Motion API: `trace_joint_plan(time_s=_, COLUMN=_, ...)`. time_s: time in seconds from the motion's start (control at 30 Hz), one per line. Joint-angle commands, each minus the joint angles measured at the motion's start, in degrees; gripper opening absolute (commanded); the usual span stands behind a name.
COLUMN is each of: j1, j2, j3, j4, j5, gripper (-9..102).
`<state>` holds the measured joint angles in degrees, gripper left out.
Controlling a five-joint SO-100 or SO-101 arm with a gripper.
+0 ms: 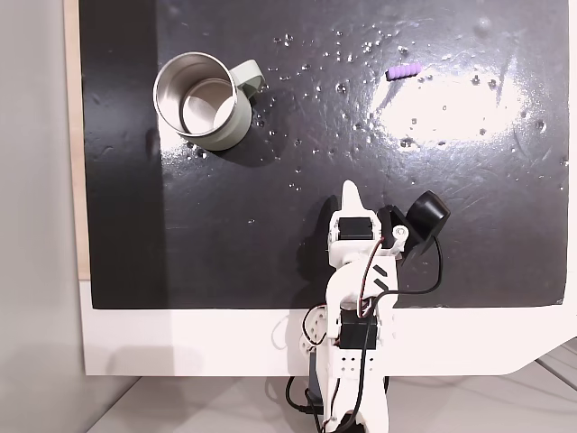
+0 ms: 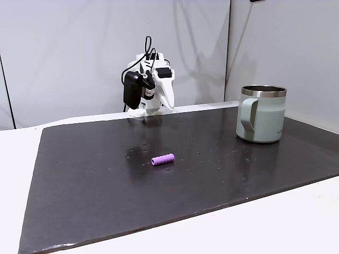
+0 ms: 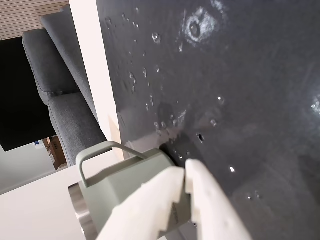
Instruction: Grasp a pengrip and put it in the cup.
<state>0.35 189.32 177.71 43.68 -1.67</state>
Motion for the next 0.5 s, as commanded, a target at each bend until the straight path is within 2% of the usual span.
trace_joint_plan(time_s=0.0, j1=0.62, j2=0.79, j3=-0.18, j4=0.44, j5=-0.18, gripper=0)
trace_joint_plan(time_s=0.27, j1=3.16, j2=0.88, j3=-1.05, j4=-0.18, j5=-2.29, gripper=0)
trace_joint_plan(time_s=0.47, j1=4.57, j2=-1.49, j3=-8.53, j4=2.37, j5=-5.62, gripper=1)
